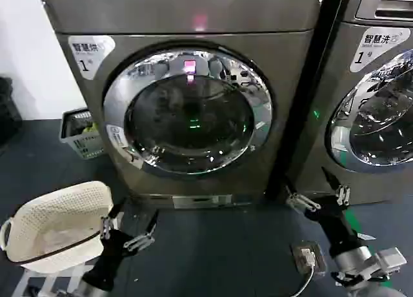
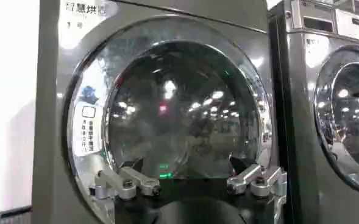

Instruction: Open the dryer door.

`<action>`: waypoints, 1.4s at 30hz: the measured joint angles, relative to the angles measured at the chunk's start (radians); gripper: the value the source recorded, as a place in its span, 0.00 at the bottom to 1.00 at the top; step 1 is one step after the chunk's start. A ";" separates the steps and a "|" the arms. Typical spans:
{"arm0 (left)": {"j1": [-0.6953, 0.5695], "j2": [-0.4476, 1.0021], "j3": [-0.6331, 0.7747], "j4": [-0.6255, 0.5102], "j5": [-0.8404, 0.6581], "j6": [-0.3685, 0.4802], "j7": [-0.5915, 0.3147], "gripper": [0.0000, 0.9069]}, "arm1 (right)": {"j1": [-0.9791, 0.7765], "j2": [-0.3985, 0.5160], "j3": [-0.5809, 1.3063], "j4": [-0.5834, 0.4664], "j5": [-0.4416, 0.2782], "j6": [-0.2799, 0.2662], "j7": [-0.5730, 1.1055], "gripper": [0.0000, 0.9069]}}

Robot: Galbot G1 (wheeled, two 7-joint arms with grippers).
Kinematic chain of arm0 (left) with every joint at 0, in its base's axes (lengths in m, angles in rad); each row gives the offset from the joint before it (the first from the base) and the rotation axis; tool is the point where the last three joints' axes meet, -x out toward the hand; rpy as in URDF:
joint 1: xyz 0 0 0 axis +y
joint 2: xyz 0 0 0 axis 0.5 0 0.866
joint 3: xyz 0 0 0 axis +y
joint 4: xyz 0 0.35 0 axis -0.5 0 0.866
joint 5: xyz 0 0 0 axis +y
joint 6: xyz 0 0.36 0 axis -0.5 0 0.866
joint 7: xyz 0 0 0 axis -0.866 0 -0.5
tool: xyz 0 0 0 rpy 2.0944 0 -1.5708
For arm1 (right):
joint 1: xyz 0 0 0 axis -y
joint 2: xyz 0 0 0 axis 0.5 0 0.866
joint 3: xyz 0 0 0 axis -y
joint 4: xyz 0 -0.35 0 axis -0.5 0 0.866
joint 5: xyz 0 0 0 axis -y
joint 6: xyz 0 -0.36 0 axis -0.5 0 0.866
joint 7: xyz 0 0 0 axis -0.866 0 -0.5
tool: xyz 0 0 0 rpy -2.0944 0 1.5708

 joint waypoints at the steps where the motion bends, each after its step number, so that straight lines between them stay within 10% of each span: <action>1: -0.001 0.000 0.002 -0.005 -0.004 0.006 -0.002 1.00 | 0.006 -0.009 -0.005 -0.003 0.014 0.000 -0.013 1.00; 12: 0.008 0.028 0.027 -0.053 0.057 0.131 -0.039 1.00 | 0.210 -0.269 -0.119 -0.104 0.275 -0.063 -0.052 1.00; 25: 0.035 0.003 0.057 -0.057 0.092 0.122 -0.027 1.00 | 0.522 -0.462 -0.472 -0.353 0.271 -0.032 -0.007 1.00; 42: 0.041 -0.043 0.072 -0.052 0.140 0.166 -0.007 1.00 | 0.829 -0.371 -0.763 -0.525 0.215 -0.065 0.005 1.00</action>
